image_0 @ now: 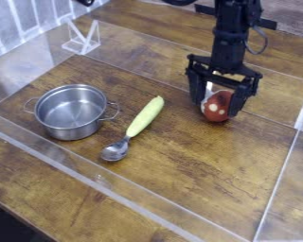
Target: Put the mushroom in the silver pot
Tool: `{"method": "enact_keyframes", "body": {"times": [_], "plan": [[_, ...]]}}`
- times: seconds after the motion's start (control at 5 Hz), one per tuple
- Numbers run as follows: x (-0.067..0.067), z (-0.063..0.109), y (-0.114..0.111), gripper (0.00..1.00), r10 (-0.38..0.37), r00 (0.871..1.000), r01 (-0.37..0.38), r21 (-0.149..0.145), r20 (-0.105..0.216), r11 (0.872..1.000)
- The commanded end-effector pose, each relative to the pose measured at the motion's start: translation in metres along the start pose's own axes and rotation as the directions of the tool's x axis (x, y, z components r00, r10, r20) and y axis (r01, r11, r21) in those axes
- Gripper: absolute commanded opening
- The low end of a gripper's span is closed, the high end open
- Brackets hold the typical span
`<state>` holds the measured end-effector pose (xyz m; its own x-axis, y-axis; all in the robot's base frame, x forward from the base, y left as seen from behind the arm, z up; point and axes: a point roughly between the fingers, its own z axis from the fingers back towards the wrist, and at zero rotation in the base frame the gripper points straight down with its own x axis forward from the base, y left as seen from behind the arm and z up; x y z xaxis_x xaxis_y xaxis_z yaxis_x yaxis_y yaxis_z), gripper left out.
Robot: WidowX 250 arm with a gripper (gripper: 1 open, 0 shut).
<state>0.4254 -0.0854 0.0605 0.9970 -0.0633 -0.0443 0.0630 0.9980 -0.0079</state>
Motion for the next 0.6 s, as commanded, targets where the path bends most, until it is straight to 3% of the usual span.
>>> {"method": "enact_keyframes", "body": {"times": [0.0,0.4], "plan": [[0.0093,0.0259,0.0134,1.00,0.034,0.997,-0.033,-0.019,0.070,0.999],[0.0147,0.0280,0.0185,1.00,0.056,0.996,-0.054,-0.037,0.073,0.998]]}}
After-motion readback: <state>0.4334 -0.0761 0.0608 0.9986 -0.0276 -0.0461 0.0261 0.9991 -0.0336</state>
